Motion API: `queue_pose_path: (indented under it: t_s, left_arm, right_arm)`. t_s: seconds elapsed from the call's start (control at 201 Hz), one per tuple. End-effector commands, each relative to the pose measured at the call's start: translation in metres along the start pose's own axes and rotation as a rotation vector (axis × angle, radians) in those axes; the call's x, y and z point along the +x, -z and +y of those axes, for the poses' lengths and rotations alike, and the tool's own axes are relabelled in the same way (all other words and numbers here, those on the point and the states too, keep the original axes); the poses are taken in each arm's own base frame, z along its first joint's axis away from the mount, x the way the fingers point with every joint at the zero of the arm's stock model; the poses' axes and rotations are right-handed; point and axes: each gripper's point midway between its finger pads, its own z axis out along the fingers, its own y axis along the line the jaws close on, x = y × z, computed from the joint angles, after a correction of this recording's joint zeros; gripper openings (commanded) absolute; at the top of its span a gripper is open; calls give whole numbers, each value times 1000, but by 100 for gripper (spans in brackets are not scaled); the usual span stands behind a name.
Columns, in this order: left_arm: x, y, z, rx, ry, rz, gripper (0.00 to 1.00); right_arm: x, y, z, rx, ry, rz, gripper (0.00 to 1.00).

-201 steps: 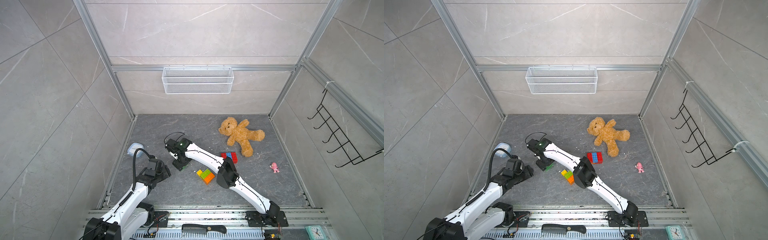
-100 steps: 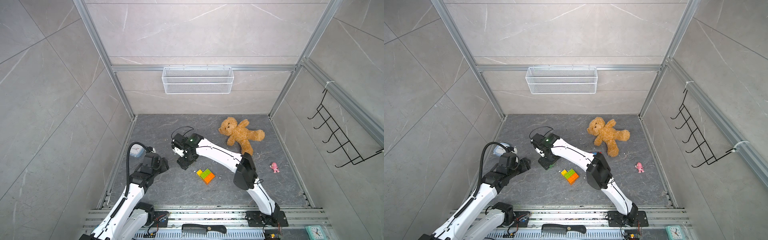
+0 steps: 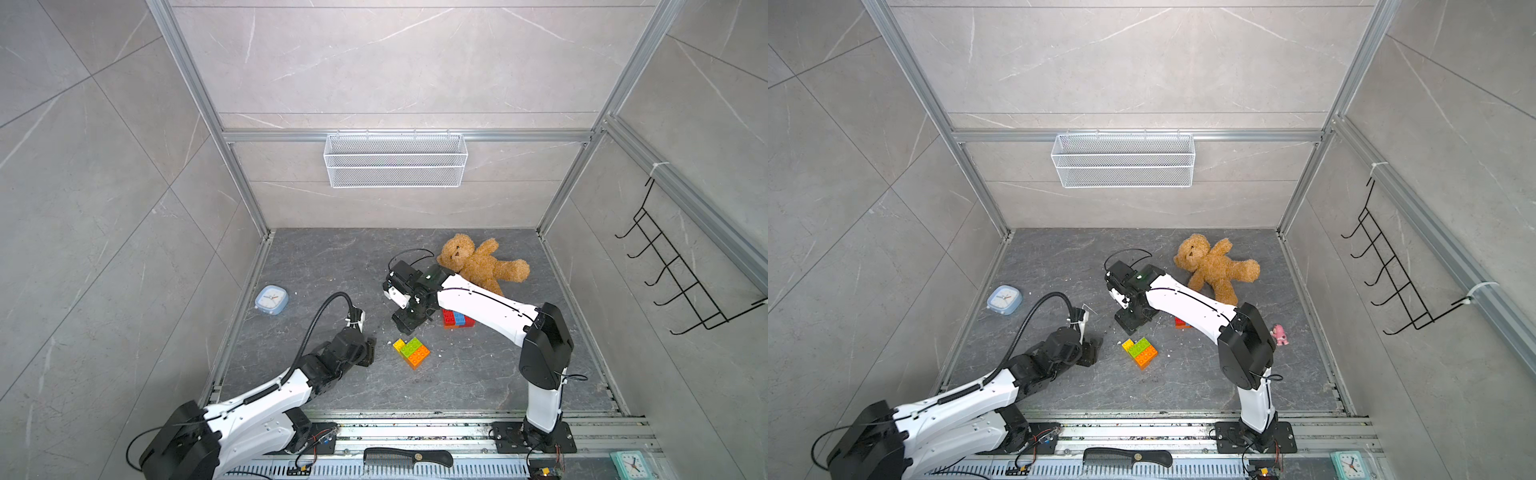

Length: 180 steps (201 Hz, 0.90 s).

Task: Assemble a rectangle with lego
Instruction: Assemble the lego brick with the lego brick.

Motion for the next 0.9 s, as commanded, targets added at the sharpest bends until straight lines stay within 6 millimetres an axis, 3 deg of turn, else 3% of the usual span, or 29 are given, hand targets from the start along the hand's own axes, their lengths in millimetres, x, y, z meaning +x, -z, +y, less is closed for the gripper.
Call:
queue_pose_path:
  t_s: [0.0,0.359,0.893]
  left_arm:
    - [-33,-1,-17,36,-19,-128,64]
    - [-17,-1,-2,-14,8,-116,64]
    - [-17,-1,-8,20,18,-118,64]
  right_arm:
    - [-4,-18,-4,40,34,2,22]
    - [13,-54,9,54,59,81,21]
    - [28,-71,16,56,41,124,19]
